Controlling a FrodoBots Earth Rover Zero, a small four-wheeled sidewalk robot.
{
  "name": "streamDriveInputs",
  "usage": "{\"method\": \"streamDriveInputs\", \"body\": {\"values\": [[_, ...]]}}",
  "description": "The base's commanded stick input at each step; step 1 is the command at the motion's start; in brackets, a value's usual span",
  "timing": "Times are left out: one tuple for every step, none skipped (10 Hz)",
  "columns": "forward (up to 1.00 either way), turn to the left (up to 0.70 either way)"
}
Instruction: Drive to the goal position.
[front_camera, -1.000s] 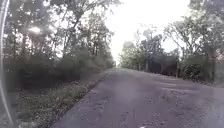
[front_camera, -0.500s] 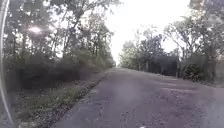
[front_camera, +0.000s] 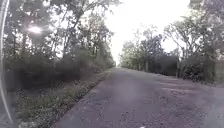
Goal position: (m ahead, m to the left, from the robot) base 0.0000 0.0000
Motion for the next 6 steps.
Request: {"method": "streamDriveInputs", "body": {"values": [[0.04,0.0],[0.04,0.0],[0.04,0.0],[0.04,0.0],[0.04,0.0],[0.0,0.0]]}}
